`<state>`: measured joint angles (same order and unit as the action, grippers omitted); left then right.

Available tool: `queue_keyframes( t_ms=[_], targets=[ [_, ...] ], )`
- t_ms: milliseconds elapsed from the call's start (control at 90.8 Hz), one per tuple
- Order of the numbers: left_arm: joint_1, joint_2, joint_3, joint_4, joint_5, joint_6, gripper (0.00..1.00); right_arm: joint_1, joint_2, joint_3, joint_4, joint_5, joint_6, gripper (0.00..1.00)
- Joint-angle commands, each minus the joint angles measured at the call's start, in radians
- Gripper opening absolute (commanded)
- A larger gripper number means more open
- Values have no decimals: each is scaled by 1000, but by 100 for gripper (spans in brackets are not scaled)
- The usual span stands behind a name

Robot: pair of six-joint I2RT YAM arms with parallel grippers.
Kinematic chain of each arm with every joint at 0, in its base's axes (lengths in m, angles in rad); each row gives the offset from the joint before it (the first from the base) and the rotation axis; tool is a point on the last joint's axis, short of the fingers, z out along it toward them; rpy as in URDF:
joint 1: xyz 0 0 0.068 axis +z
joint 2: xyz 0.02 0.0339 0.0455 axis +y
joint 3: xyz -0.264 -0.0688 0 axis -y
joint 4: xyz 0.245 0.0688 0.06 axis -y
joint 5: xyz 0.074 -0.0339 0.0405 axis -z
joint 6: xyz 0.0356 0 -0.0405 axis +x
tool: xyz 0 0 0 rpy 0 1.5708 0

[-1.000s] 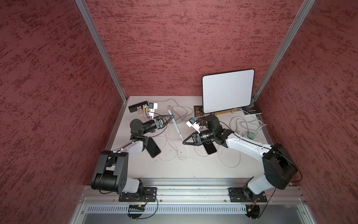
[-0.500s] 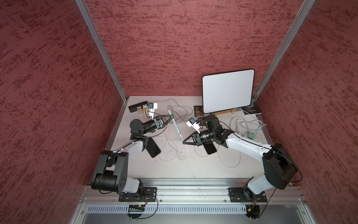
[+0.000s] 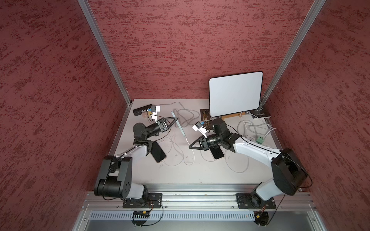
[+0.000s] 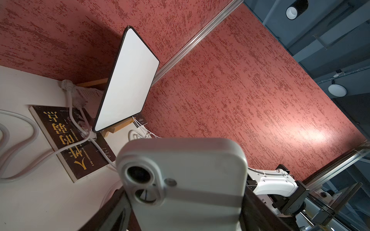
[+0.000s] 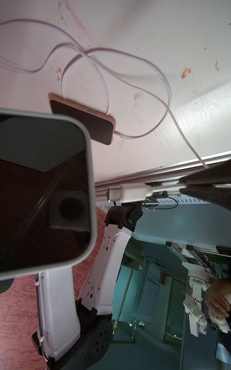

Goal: Unplug the charging cable from the phone
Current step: Remove the charging cable from the phone.

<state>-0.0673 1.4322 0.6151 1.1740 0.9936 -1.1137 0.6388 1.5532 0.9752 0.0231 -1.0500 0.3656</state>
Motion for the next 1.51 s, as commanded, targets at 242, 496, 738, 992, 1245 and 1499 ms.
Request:
queue_keyframes(
  t_ms=[242,496,738,992,1245,1499],
  targets=[
    [14,-47,-20,38,-39,-8,11,9,34,38,-95,122,-40,3],
    [15,-52,-29,44,-36,-6,11,7,82,81,-182,218,-56,14],
    [10,-47,-35,47,-33,-3,12,7,110,106,-219,252,-63,33],
    [4,-46,-40,47,-22,4,12,5,97,130,-253,243,-82,54],
    [-19,-39,-23,39,26,28,14,2,61,134,-238,110,-112,82],
    [-44,-26,-14,68,65,31,14,2,27,127,-151,-20,-76,99]
  ],
)
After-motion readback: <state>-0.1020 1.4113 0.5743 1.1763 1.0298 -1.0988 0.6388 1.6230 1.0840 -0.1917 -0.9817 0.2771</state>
